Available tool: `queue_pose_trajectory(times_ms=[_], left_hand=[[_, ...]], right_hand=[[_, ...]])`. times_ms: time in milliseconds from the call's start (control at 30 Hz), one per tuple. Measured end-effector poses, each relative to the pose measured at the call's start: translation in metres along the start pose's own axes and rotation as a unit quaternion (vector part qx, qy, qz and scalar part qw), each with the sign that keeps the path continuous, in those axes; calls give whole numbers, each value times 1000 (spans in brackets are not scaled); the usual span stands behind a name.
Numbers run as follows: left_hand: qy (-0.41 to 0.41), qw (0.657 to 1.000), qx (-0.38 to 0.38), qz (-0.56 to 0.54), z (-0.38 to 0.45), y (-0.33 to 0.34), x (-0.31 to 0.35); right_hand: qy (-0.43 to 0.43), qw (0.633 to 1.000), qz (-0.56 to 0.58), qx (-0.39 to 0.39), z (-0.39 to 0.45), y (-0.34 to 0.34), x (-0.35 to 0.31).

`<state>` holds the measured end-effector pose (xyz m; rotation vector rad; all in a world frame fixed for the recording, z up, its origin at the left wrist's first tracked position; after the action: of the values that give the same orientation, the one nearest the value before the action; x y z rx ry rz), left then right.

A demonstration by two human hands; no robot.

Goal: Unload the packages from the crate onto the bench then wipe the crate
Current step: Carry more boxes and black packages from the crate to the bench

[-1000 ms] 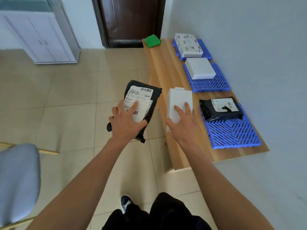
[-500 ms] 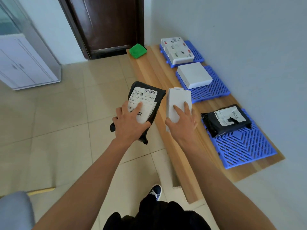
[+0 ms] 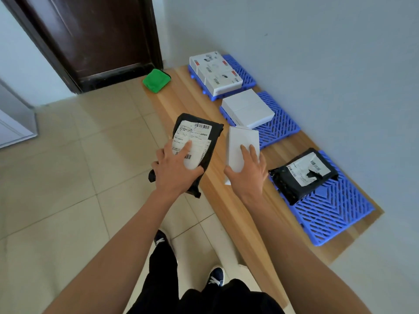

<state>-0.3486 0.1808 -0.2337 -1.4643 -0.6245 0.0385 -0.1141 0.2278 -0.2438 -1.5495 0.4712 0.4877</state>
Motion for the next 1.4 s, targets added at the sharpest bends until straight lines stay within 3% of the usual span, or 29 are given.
queue_pose_trajectory(times_ms=[333,667,900,1400], left_hand=[[91,995,-39,6,149,11,-1],[203,974,-100,14,222,50,73],[288,952,-99,44,276,65,137],[360,921,-145,34,357,134,196]], right_hand=[[122,988,-12,96,69,3,-10],[221,965,9,138,108,20,11],[278,944,45,174,168,14,46],[414,892,61,170,242,50,130]])
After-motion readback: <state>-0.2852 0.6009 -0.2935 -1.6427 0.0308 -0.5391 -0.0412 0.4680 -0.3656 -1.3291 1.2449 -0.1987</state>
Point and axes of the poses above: each hand's wrist, its own z-axis towards the middle knuckle, its own y-axis out of the palm, x = y × z, the point moved 9 cm from there along z, towards the middle knuckle, and after that the axes turned 2 degrees about -y, right-handed, at the moved point
